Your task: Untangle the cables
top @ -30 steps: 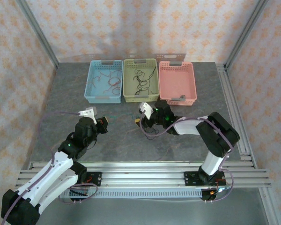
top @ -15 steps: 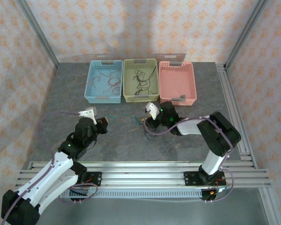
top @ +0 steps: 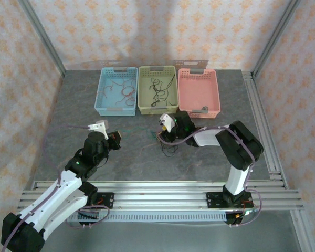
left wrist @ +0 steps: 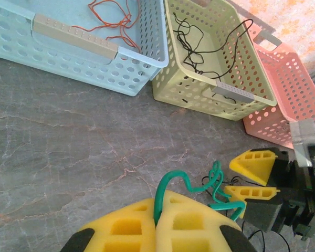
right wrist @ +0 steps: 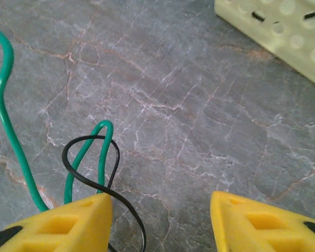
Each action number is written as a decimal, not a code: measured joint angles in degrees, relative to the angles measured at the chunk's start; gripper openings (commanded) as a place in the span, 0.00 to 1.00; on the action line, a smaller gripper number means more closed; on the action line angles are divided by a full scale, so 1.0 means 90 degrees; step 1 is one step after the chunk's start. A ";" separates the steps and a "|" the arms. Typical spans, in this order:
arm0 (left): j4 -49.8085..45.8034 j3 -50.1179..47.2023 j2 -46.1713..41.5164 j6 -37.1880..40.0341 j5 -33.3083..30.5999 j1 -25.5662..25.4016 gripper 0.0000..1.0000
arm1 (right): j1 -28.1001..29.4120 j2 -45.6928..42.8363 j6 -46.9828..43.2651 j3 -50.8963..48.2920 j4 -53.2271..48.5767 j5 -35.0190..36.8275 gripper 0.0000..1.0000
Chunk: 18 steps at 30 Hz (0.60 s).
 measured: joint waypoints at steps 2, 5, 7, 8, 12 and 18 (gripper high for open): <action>0.0000 0.0000 0.0000 0.0000 0.0000 0.0000 0.00 | 0.0024 0.0083 0.0000 0.0087 -0.0124 -0.0012 0.49; 0.0000 0.0000 0.0000 0.0002 0.0002 0.0000 0.00 | 0.0068 0.0170 -0.0017 0.0189 -0.0267 -0.0010 0.43; 0.0000 0.0000 0.0000 0.0000 0.0002 0.0000 0.00 | 0.0090 0.0175 -0.0032 0.0194 -0.0287 -0.0012 0.32; 0.0000 0.0000 0.0000 0.0000 0.0000 0.0000 0.00 | 0.0100 0.0175 -0.0015 0.0194 -0.0284 -0.0007 0.25; 0.0000 0.0000 0.0000 0.0000 0.0000 0.0000 0.00 | 0.0100 0.0165 -0.0041 0.0146 -0.0136 0.0049 0.02; -0.0078 0.0002 -0.0129 -0.0024 -0.0102 0.0000 0.00 | 0.0053 -0.0294 0.0119 -0.0617 0.0828 0.0493 0.00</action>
